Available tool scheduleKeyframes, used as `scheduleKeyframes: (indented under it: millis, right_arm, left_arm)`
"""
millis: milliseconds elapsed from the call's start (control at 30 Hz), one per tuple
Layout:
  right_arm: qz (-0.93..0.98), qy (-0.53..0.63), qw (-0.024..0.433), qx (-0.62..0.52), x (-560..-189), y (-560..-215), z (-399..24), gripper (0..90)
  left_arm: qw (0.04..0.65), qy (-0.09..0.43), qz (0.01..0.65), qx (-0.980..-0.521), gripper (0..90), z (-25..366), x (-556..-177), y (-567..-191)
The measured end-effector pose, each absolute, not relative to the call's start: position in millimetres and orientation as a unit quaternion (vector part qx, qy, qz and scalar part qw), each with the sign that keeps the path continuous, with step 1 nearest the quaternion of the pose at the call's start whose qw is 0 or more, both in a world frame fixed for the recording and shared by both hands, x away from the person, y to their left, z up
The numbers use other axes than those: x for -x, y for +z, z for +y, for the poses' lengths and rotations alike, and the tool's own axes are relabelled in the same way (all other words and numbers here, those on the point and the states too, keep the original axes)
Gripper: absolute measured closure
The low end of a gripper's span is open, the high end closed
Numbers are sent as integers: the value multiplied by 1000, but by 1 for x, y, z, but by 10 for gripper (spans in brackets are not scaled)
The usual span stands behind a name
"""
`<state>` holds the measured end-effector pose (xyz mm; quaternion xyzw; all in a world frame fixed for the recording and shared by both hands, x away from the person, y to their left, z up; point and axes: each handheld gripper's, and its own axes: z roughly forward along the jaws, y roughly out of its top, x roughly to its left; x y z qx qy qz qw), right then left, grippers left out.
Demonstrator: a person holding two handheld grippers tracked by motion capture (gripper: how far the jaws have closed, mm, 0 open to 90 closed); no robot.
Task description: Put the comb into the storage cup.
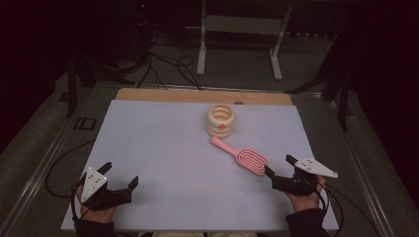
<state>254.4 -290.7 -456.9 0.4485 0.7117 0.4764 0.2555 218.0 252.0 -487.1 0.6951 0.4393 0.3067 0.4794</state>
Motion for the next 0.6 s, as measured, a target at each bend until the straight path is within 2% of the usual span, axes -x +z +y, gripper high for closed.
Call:
scheduleKeyframes:
  millis: [600]
  right_arm:
    - [729, 462, 241, -444, -274, -445, -269, 91]
  left_arm:
    - [480, 304, 441, -695, 3, 251, -219, -488]
